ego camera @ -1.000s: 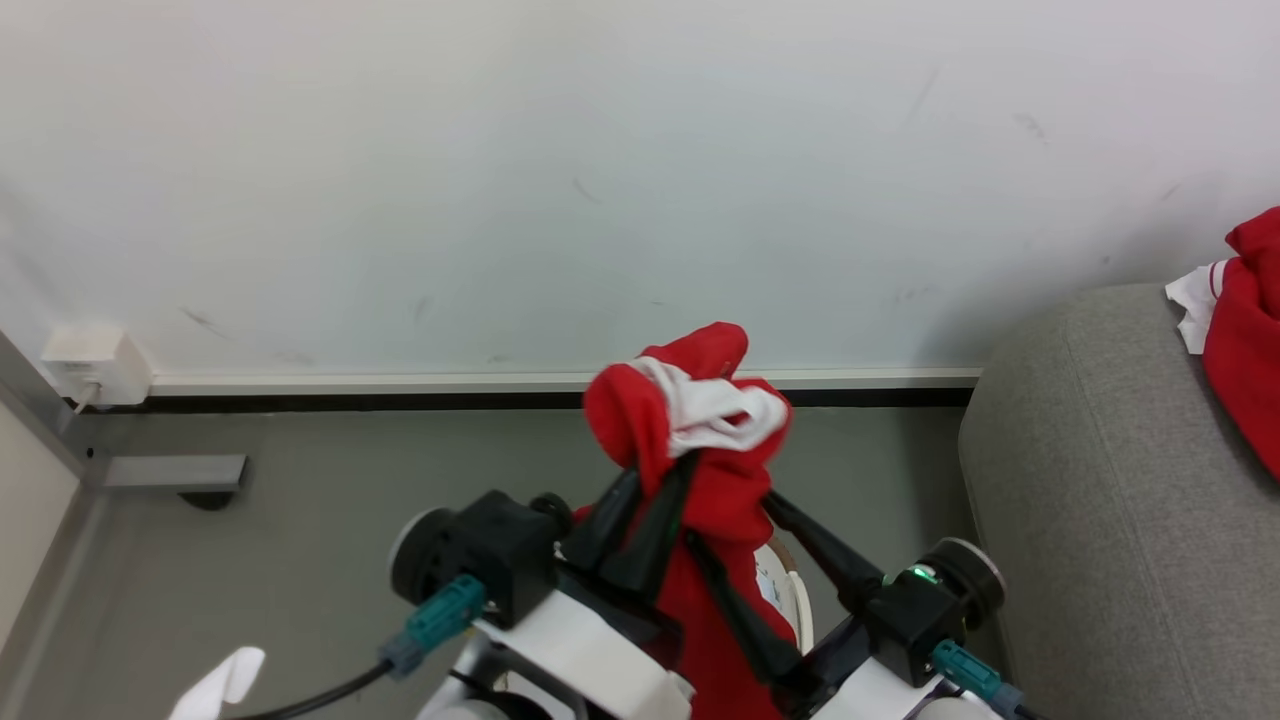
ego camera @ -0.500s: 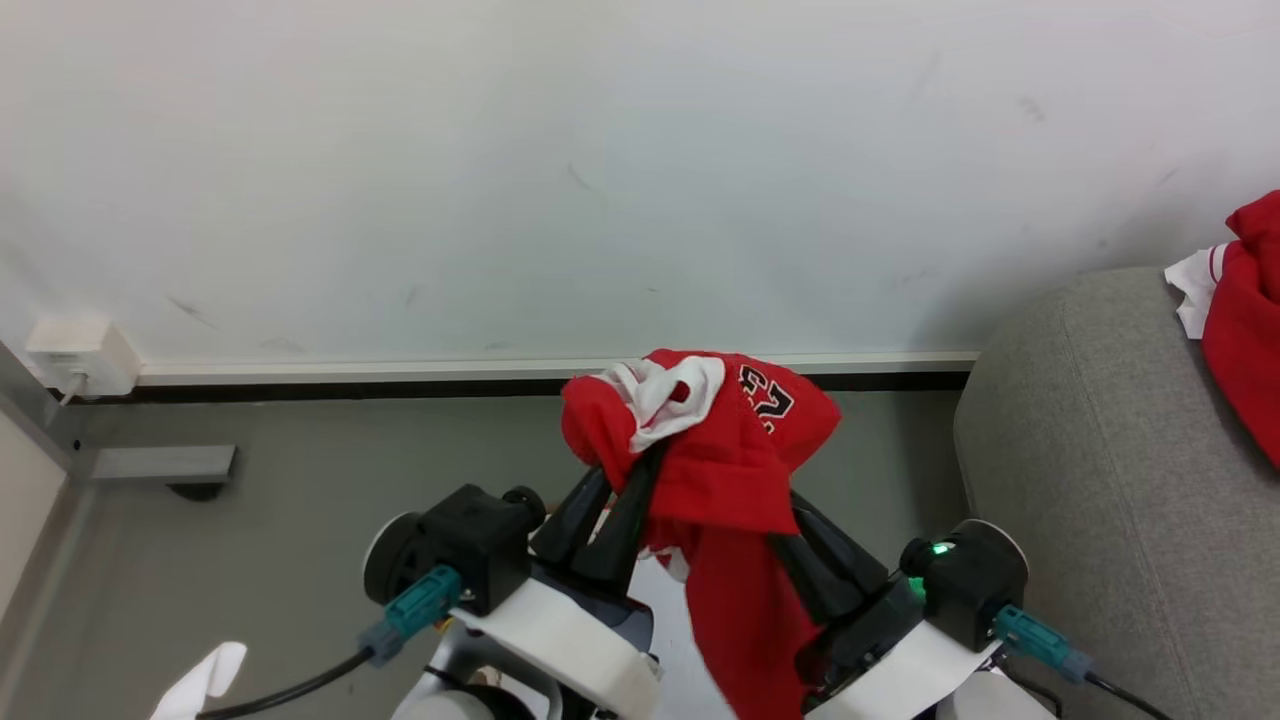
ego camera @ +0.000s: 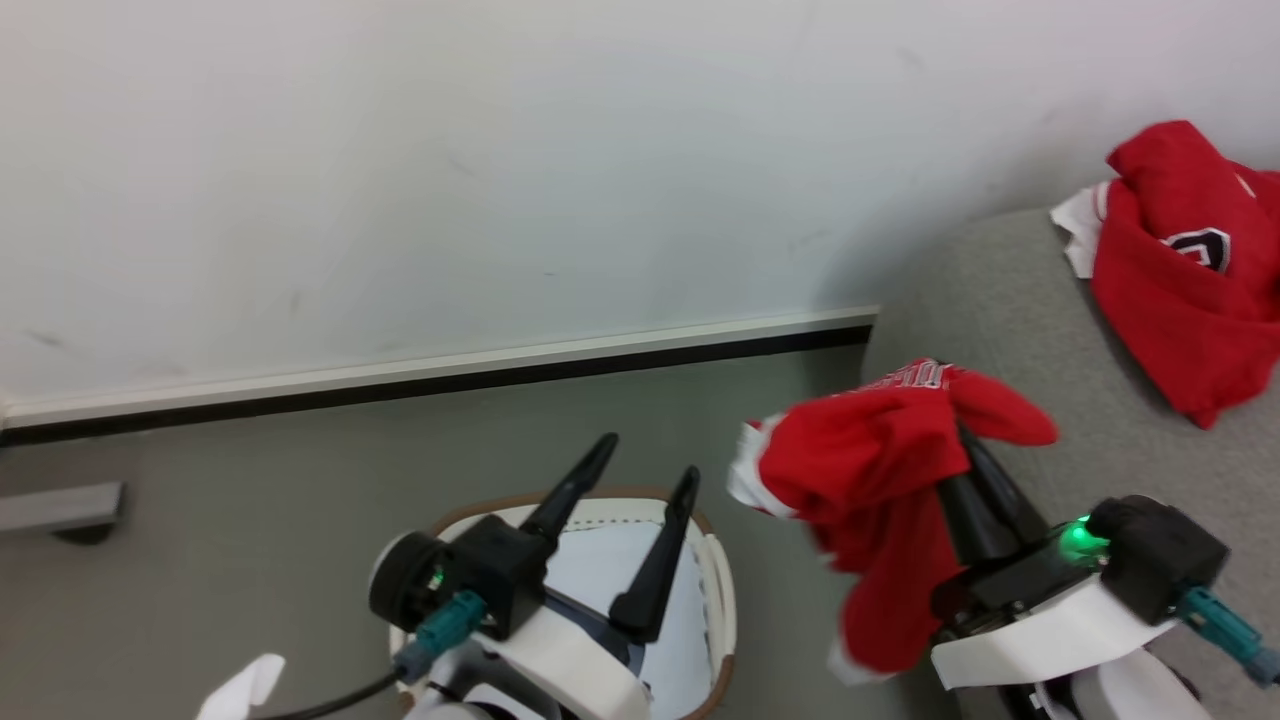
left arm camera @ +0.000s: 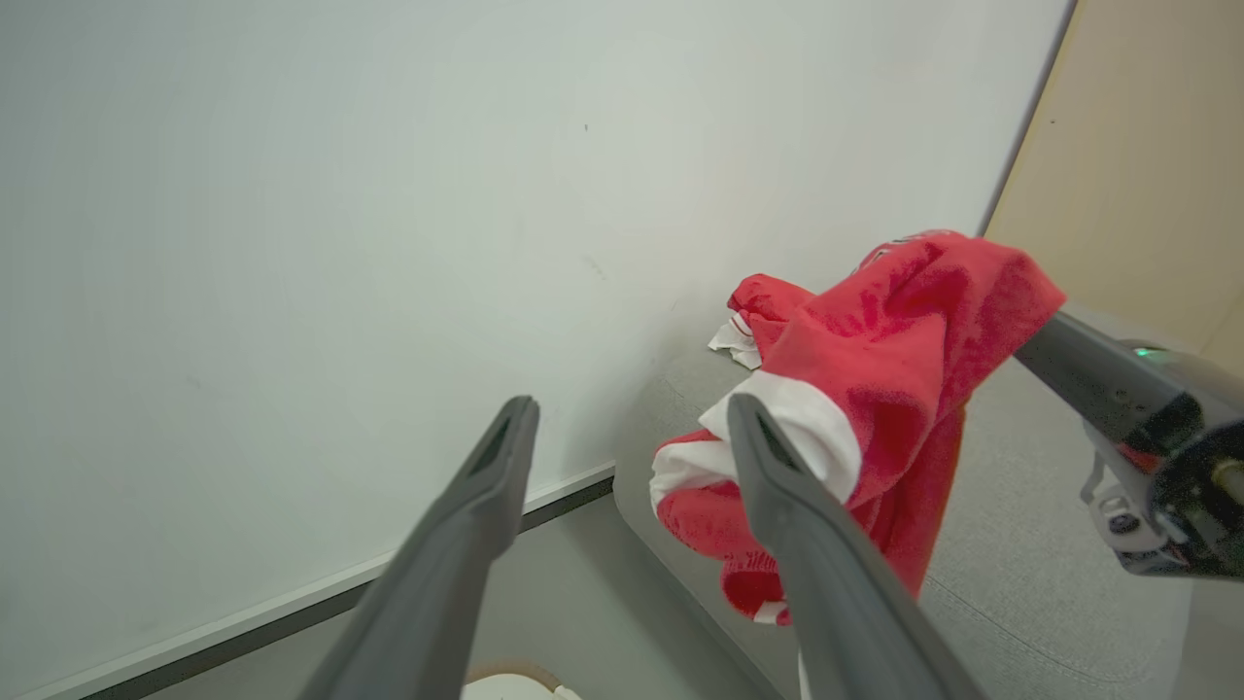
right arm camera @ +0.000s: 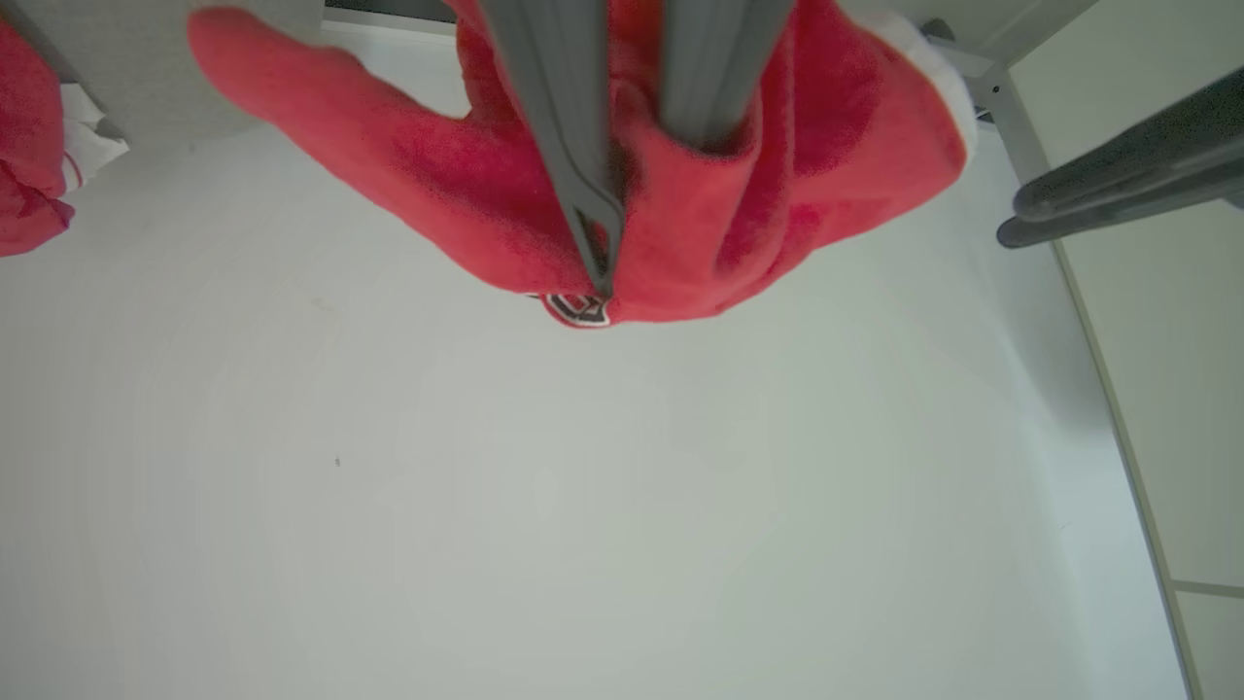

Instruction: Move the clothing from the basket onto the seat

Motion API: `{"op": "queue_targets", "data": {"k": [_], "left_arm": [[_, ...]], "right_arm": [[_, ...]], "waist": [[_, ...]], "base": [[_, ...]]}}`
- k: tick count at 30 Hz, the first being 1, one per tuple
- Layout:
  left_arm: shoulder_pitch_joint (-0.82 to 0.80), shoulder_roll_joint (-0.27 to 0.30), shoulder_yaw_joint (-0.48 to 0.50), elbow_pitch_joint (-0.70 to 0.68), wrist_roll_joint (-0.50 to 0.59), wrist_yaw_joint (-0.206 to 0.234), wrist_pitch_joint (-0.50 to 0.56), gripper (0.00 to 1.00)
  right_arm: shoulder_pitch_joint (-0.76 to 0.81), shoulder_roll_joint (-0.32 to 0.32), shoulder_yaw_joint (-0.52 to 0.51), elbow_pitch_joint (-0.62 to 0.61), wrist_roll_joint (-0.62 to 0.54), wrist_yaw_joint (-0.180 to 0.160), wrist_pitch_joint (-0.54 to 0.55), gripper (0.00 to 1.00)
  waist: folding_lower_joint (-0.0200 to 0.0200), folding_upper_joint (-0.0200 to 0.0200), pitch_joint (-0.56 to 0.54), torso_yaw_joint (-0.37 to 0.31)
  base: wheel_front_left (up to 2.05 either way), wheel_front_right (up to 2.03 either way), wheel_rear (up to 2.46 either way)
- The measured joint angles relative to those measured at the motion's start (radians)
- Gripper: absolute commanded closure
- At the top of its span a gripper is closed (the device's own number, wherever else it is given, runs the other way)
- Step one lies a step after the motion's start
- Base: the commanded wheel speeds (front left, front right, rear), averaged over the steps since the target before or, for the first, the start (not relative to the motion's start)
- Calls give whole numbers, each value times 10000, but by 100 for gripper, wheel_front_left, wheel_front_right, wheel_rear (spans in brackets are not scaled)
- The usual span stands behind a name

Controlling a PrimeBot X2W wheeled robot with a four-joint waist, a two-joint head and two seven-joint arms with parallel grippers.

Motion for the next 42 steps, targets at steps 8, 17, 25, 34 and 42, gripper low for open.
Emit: {"op": "queue_targets", "data": {"k": [8, 17, 25, 34, 42], "left_arm": [[42, -92, -700, 715, 309, -355, -579, 0], [-51, -357, -1202, 1260, 458, -591, -838, 0], [-524, -355, -1237, 1411, 518, -704, -913, 0], [-2015, -245, -1011, 1354, 713, -972, -654, 0], [-3610, -236, -775, 1381, 997, -1193, -564, 0]], "right_arm": [[437, -109, -1195, -560, -79, 0, 4, 100], [861, -13, -1875, -1055, -88, 0, 4, 100], [583, 77, -2383, -867, 196, 0, 4, 100], [-2691, -190, -3618, 485, -56, 0, 527, 100], [-6933, -872, -5764, 2157, -1216, 0, 1540, 100]], "waist": [[0, 0, 215, -1264], [0, 0, 506, -2645], [0, 0, 1160, -2897], [1, 0, 2672, -2504], [2, 0, 4294, -1888]], "base": [[0, 0, 0], [0, 0, 0], [0, 0, 0], [0, 0, 0], [0, 0, 0]]}}
